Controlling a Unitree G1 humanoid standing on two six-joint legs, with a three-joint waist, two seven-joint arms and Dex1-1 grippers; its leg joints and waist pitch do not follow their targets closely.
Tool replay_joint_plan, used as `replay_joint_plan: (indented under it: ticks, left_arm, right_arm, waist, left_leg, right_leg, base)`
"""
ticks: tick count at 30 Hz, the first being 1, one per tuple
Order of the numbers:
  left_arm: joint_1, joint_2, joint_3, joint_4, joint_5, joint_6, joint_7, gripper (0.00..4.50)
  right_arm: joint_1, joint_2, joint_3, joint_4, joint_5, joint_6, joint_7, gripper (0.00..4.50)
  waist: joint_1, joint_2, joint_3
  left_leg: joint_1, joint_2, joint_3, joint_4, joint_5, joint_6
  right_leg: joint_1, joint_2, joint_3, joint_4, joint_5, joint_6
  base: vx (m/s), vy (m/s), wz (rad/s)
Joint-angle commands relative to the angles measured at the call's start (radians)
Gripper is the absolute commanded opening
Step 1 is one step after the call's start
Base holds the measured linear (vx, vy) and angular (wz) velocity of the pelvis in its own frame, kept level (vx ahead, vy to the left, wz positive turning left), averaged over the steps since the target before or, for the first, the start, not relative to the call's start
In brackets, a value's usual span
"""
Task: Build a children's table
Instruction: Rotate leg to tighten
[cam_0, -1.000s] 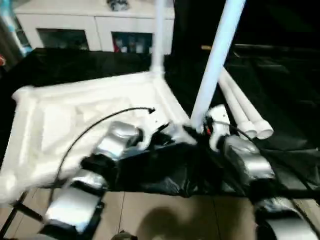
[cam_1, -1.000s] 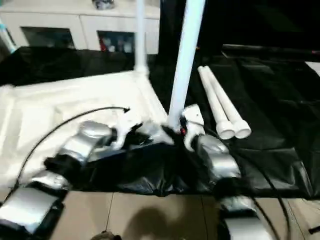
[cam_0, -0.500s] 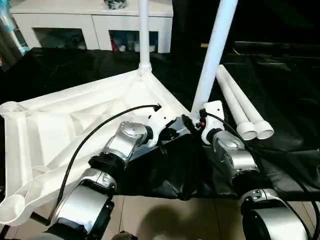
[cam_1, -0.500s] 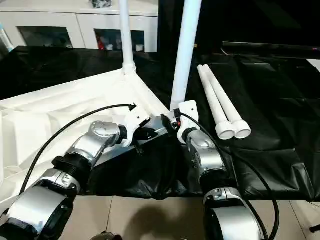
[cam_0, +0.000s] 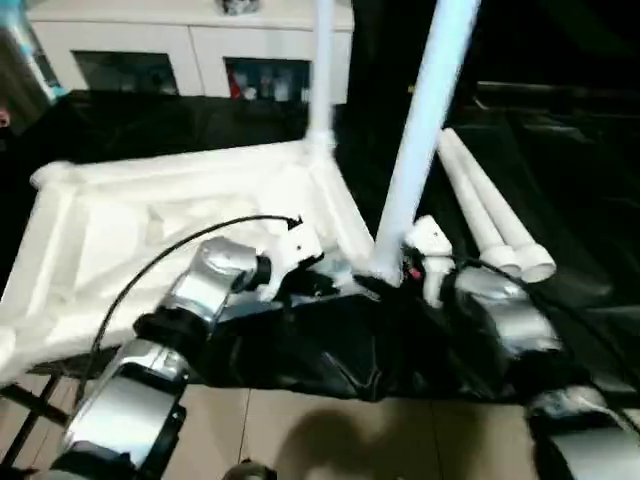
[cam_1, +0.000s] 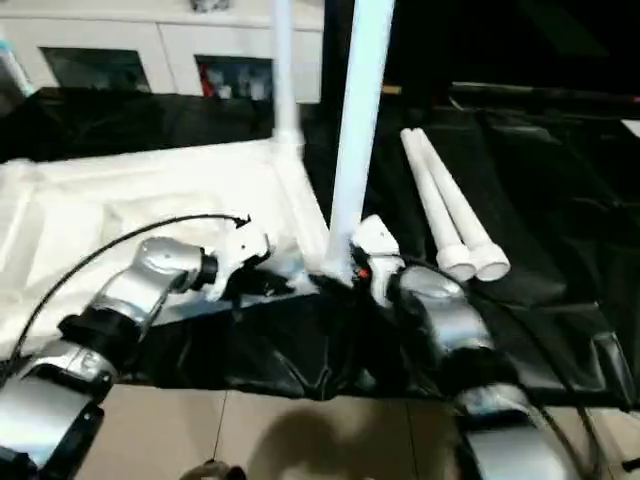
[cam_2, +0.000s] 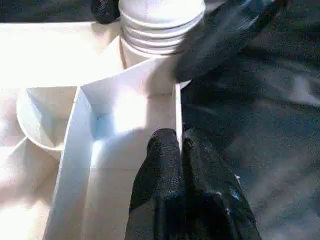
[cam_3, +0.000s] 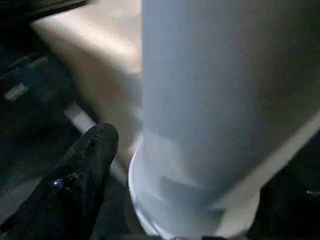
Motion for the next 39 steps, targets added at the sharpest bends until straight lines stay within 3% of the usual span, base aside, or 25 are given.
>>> replay_joint_plan:
  ticks: [1,6,7,13,18,22,27,29,32,35,39]
  left_arm:
    - [-0.001,-0.009,-0.031,-0.032,-0.013,-0.026,-0.050,0.00]
    - [-0.008,0.013,-0.032,-0.016,-0.020,-0.039,-0.106,0.00]
    - [-0.011,0.017,-0.034,-0.014,-0.021,-0.043,-0.115,0.00]
    - [-0.024,0.031,-0.034,0.001,-0.021,-0.059,-0.147,0.00]
    - [-0.025,0.031,-0.030,0.006,-0.017,-0.063,-0.146,0.00]
    - [-0.020,0.017,-0.023,0.001,-0.027,-0.051,-0.129,0.00]
    - [-0.032,-0.012,-0.002,0.005,-0.036,-0.023,-0.073,0.00]
    - [-0.060,-0.065,0.020,0.034,-0.025,0.011,0.056,0.00]
    - [-0.068,-0.087,0.024,0.044,-0.019,0.015,0.104,0.00]
    - [-0.083,-0.141,0.032,0.058,-0.006,0.042,0.208,0.00]
    - [-0.095,-0.210,0.041,0.064,0.006,0.071,0.334,0.00]
  right_arm:
    - [0.019,0.004,0.079,-0.076,0.033,0.017,0.149,3.90]
    - [0.051,-0.036,0.110,-0.161,0.064,0.074,0.269,3.90]
    - [0.056,-0.041,0.115,-0.175,0.069,0.089,0.289,3.66]
    - [0.082,-0.063,0.141,-0.236,0.074,0.136,0.330,3.24]
    - [0.089,-0.049,0.134,-0.236,0.069,0.145,0.305,2.86]
    - [0.090,-0.025,0.103,-0.227,0.080,0.164,0.258,2.72]
    - [0.077,0.020,0.055,-0.181,0.069,0.154,0.128,2.64]
    - [0.039,0.077,0.014,-0.073,0.003,0.129,-0.114,2.64]
    - [0.021,0.102,-0.010,-0.034,-0.002,0.130,-0.197,2.63]
    - [-0.021,0.163,-0.070,0.043,0.007,0.158,-0.365,2.63]
    - [-0.069,0.230,-0.104,0.121,0.001,0.161,-0.524,2.63]
  waist:
    - [0.007,-0.008,-0.063]
    - [0.015,-0.007,-0.062]
    - [0.017,-0.008,-0.062]
    - [0.029,-0.007,-0.066]
    - [0.029,-0.008,-0.064]
    - [0.028,-0.008,-0.065]
    - [0.020,-0.007,-0.062]
    - [0.010,-0.004,-0.061]
    - [-0.004,-0.005,-0.059]
    - [-0.012,-0.005,-0.064]
    - [-0.017,-0.004,-0.067]
  left_leg:
    - [0.024,0.069,-0.028,-0.065,-0.249,0.067]
    - [0.026,0.071,-0.030,-0.068,-0.265,0.047]
    - [0.027,0.071,-0.030,-0.068,-0.264,0.045]
    - [0.026,0.070,-0.029,-0.065,-0.229,0.049]
    - [0.027,0.070,-0.031,-0.067,-0.253,0.034]
    - [0.026,0.070,-0.031,-0.067,-0.245,0.034]
    - [0.027,0.068,-0.033,-0.070,-0.279,0.013]
    - [0.031,0.067,-0.036,-0.073,-0.299,-0.010]
    - [0.033,0.064,-0.039,-0.074,-0.323,-0.022]
    - [0.030,0.062,-0.035,-0.071,-0.295,-0.011]
    - [0.027,0.062,-0.032,-0.067,-0.241,0.010]
  right_leg:
    - [0.045,-0.086,0.050,-0.078,-0.207,-0.227]
    - [0.041,-0.087,0.051,-0.079,-0.242,-0.224]
    - [0.041,-0.087,0.052,-0.080,-0.244,-0.224]
    - [0.041,-0.088,0.051,-0.074,-0.192,-0.228]
    - [0.041,-0.090,0.051,-0.079,-0.247,-0.218]
    - [0.041,-0.090,0.051,-0.077,-0.231,-0.218]
    - [0.039,-0.092,0.051,-0.083,-0.299,-0.206]
    - [0.033,-0.092,0.052,-0.086,-0.320,-0.204]
    - [0.034,-0.094,0.051,-0.092,-0.353,-0.200]
    - [0.037,-0.088,0.053,-0.087,-0.280,-0.208]
    - [0.040,-0.086,0.053,-0.077,-0.180,-0.232]
  base:
    - [0.000,0.000,0.00]
    - [0.000,0.000,0.00]
    - [0.000,0.000,0.00]
    - [0.000,0.000,0.00]
    - [0.000,0.000,0.00]
    - [0.000,0.000,0.00]
    - [0.000,0.000,0.00]
    - [0.000,0.000,0.00]
    - [0.000,0.000,0.00]
    - [0.000,0.000,0.00]
    - [0.000,0.000,0.00]
